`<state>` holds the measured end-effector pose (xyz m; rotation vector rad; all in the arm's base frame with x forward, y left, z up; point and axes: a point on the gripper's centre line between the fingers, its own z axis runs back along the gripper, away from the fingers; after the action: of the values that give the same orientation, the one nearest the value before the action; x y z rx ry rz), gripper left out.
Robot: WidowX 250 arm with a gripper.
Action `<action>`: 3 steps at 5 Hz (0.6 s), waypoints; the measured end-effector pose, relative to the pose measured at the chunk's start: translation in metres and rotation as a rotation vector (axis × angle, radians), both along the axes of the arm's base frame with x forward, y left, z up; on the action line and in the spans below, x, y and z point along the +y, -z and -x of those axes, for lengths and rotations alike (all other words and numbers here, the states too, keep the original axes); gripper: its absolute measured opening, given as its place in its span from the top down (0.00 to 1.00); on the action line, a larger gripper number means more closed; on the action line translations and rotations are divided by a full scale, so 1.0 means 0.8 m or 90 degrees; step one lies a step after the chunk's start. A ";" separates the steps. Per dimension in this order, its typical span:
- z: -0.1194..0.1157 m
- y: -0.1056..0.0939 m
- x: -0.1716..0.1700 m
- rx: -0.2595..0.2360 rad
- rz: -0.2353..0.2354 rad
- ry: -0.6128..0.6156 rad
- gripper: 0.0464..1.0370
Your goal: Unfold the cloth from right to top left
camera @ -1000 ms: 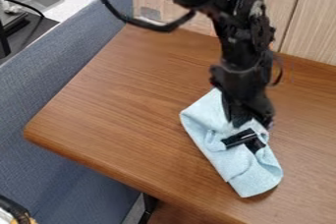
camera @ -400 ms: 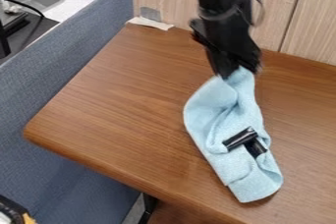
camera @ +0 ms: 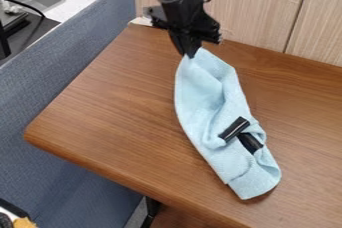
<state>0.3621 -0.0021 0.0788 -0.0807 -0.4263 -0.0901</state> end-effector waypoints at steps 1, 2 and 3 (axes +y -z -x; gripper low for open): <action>0.001 0.023 0.022 0.012 -0.017 -0.046 0.99; 0.003 0.039 0.029 0.021 -0.030 -0.071 0.99; 0.011 0.045 0.045 0.032 -0.041 -0.121 0.97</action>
<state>0.3537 0.0336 0.0426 0.0216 -0.3784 0.0844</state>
